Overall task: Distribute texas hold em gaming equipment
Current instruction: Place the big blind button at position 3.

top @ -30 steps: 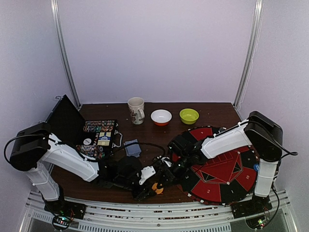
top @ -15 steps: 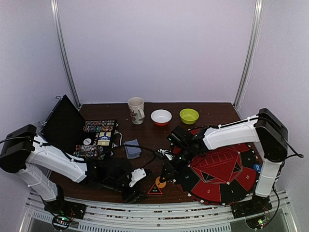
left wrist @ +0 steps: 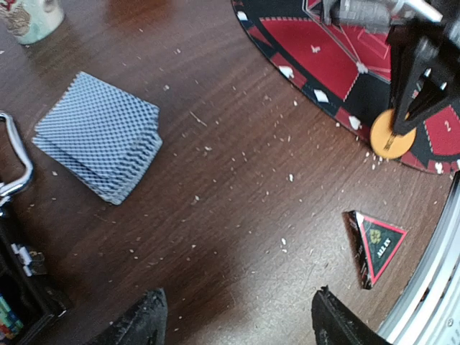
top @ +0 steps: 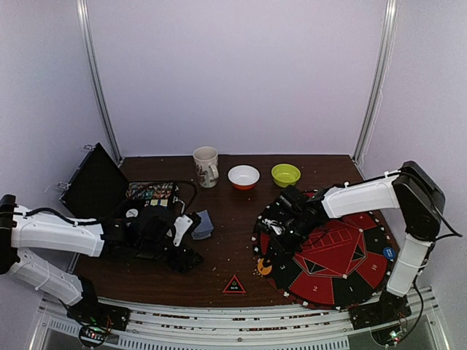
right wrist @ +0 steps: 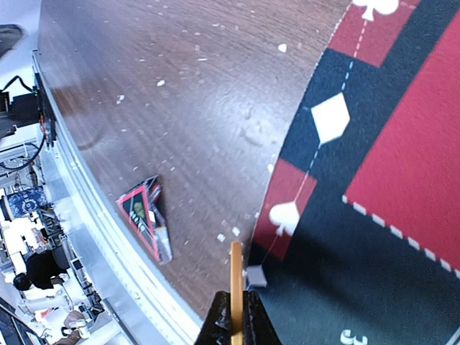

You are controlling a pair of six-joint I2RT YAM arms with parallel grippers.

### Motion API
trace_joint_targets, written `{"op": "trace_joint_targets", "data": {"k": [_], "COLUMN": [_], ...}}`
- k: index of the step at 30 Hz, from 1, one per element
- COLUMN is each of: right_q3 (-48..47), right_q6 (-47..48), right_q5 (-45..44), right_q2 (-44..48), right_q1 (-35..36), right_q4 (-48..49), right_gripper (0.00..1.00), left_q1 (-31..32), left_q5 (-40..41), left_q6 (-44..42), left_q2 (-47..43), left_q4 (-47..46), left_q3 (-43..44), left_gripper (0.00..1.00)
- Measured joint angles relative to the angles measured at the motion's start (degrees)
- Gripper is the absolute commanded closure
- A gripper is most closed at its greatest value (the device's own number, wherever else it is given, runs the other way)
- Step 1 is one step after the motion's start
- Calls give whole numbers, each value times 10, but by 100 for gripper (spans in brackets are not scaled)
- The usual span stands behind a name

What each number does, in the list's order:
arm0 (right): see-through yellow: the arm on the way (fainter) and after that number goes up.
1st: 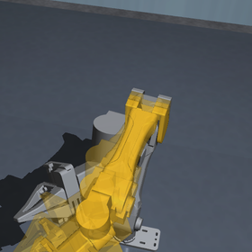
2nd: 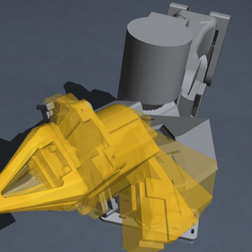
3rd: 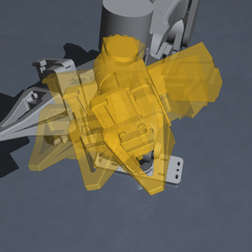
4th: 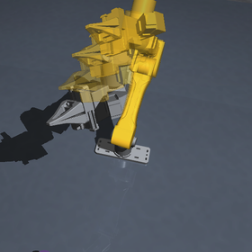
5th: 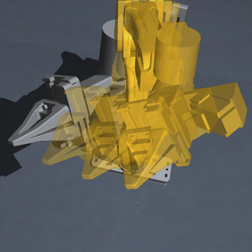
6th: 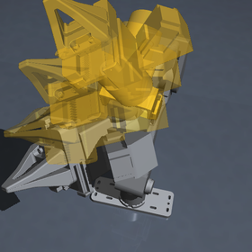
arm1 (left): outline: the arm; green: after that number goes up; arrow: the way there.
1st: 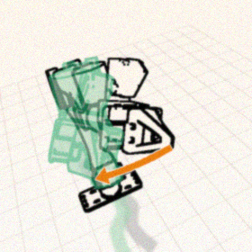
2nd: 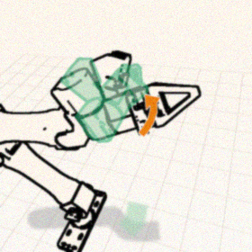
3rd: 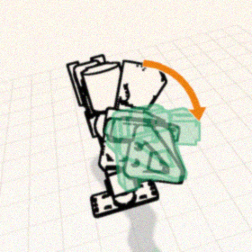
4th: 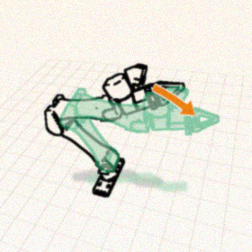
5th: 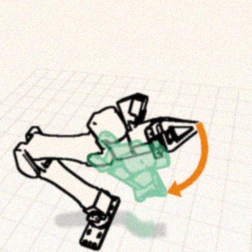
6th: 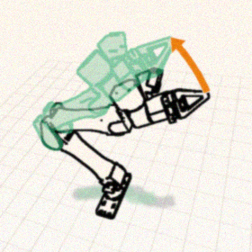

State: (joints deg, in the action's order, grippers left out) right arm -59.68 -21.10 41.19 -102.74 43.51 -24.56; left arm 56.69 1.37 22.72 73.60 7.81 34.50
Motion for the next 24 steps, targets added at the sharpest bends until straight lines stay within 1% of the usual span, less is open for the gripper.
{"op": "trace_joint_targets", "data": {"k": [4, 7, 12, 15, 16, 17, 19, 23, 24], "right_q3": [-9, -29, -39, -42, -44, -47, -50, -68, -74], "right_q6": [-3, -3, -2, -1, 0, 0, 3, 4, 5], "right_q5": [10, 15, 20, 15, 10, -2, -35, -58, -68], "right_q2": [-28, -50, -64, -65, -65, -66, -70, -71, -71], "right_q1": [1, 0, -3, -3, -3, -3, -4, -3, -1], "right_q4": [24, 48, 59, 58, 57, 55, 47, 26, 20], "right_gripper": [100, 100, 100, 88, 81, 77, 70, 58, 56], "left_q1": [-8, -11, -13, -19, -21, -23, -24, -26, -27], "left_q5": [15, 21, 30, 37, 39, 41, 44, 49, 52], "left_q6": [11, 18, 25, 26, 26, 26, 26, 26, 26], "left_q2": [-34, -42, -55, -65, -67, -67, -68, -73, -75], "left_q4": [18, 35, 55, 63, 65, 69, 74, 87, 92], "left_q3": [0, 0, 0, 0, 0, 0, 0, 0, 2], "left_gripper": [27, 27, 25, 25, 25, 25, 25, 24, 24]}}
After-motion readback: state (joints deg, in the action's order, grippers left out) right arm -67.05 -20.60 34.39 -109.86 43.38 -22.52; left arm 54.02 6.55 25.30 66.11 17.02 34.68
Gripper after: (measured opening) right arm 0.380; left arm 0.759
